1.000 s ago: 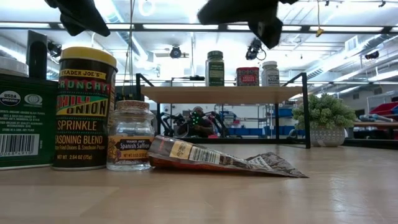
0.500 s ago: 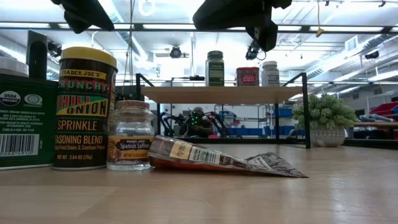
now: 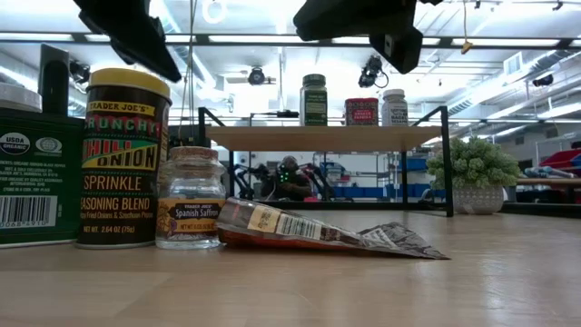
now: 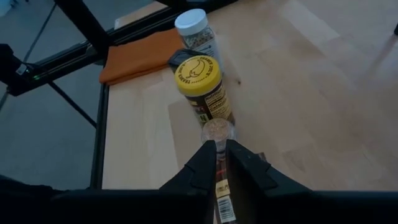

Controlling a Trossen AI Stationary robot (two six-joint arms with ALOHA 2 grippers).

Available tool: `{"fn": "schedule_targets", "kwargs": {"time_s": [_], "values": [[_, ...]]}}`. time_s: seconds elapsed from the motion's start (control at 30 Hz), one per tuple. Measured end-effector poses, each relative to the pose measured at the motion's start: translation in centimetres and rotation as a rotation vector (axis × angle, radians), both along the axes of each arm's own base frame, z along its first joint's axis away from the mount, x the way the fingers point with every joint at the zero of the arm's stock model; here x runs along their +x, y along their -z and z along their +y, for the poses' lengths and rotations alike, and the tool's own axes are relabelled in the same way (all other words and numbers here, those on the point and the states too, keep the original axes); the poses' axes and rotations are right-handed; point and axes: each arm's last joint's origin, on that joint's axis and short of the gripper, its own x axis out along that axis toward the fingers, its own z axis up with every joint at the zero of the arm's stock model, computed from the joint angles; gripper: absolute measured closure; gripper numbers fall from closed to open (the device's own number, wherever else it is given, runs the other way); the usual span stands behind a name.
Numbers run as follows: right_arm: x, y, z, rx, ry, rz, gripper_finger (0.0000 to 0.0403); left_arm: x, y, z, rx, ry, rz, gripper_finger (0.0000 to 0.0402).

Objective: Shelf spices
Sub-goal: Put the yellow seasoning bottle on the shelf

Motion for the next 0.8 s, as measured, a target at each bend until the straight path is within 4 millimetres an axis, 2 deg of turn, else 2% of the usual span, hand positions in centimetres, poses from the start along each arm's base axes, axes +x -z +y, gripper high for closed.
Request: {"fn": "schedule_targets", "kwargs": {"time_s": [0.2, 0.37, 0.8], "values": [[0.0, 0.0, 0.0, 0.016, 0.005, 0.001, 0.0365, 0.4, 0.7, -0.3, -0.036, 0.033, 0.048, 0.0195], [0.0, 0.0, 0.0, 0.017, 0.003, 0.001, 0.0365, 0.4, 0.6, -0.3, -0.042, 0.035, 0.043, 0.0163], [0.0, 0.0, 0.1, 0.027, -0.012, 0.007, 0.0364, 1.4, -0.3, -0.8, -0.112, 0.039, -0.104, 0.0156]]}}
